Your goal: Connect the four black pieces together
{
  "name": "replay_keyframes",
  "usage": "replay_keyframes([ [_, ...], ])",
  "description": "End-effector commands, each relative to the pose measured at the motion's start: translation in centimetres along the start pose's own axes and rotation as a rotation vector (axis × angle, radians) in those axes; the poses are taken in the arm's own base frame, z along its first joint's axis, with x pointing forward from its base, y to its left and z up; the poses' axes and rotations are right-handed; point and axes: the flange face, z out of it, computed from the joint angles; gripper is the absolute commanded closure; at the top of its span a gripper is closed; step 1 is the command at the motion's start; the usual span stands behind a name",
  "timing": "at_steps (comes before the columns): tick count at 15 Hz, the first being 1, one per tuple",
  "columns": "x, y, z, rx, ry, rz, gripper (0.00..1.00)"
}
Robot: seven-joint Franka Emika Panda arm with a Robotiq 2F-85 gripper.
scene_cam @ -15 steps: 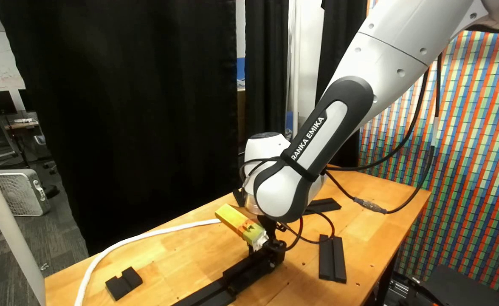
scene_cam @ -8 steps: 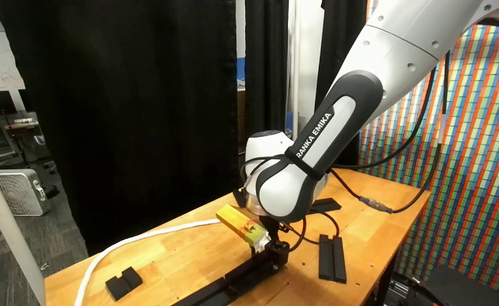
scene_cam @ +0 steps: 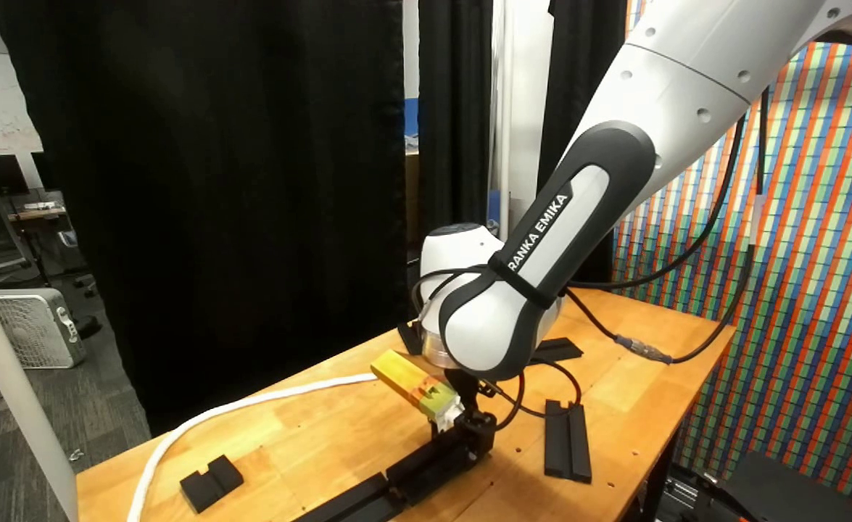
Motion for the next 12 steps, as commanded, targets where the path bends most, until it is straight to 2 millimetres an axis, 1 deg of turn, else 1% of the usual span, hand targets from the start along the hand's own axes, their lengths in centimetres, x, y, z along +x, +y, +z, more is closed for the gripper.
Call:
replay_keyframes([
  [1,0.15,-0.37,-0.69,0.021,0.009,0.011,0.53],
  [6,0.55,-0.82,-0.34,0.033,0.005,0.008,0.53],
  [9,0.38,-1.26,0.00,0.041,-0.001,0.006,0.53],
  [12,0.21,-1.29,0.21,0.054,-0.006,0.013,0.53],
])
